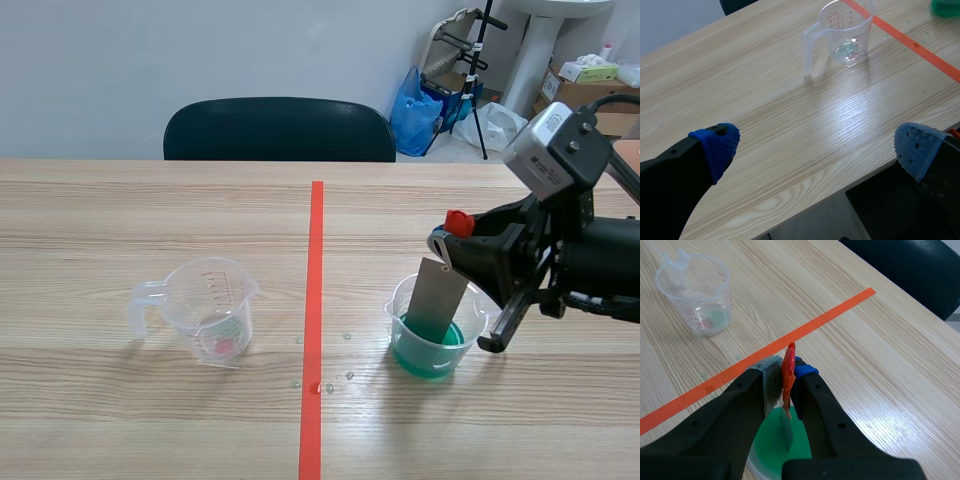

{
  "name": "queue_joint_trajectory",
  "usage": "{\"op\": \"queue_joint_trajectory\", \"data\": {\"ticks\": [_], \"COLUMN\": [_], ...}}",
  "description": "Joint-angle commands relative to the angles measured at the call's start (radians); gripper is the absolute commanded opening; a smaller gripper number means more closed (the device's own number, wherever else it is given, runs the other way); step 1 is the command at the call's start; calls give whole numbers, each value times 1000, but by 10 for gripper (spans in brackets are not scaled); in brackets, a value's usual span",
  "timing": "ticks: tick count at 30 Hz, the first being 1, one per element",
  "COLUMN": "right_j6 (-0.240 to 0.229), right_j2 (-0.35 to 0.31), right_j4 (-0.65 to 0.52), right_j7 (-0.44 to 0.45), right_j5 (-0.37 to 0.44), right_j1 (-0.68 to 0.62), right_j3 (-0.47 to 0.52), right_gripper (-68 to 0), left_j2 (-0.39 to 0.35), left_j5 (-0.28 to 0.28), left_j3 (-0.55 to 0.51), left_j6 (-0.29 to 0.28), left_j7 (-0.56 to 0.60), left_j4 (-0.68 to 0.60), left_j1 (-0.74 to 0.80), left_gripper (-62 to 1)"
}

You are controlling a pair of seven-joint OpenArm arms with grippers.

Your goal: Do the redox reaction experiment

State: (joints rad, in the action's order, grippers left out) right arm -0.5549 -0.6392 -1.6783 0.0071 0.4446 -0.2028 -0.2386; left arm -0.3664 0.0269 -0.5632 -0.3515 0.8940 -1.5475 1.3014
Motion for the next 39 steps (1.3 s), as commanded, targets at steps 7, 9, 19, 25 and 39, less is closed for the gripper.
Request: {"op": "queue_joint_trajectory", "data": {"ticks": [7, 9, 19, 25, 39], "right_j6": [0, 0, 0, 0, 0], "right_j2": [-1, -1, -1, -1, -1], "right_j4": [-7, -7, -7, -7, -7], "right_j7": [0, 0, 3, 3, 3], "right_j5": [4, 4, 5, 5, 4], "right_j1": [12, 12, 12, 12, 12], "right_j3": [2, 2, 2, 2, 2], "right_gripper": [-669, -669, -669, -669, -669], "left_j2": [0, 0, 3, 3, 3], "left_j5": [7, 7, 6, 6, 6], "left_j3": [0, 0, 0, 0, 0], "left_j6": [3, 13, 13, 13, 13], "left_j7": [11, 11, 7, 7, 7], "left_j4": [-10, -10, -10, -10, -10], "left_j1": [-2, -2, -3, -5, -5], "left_gripper": [14, 14, 14, 14, 14]}}
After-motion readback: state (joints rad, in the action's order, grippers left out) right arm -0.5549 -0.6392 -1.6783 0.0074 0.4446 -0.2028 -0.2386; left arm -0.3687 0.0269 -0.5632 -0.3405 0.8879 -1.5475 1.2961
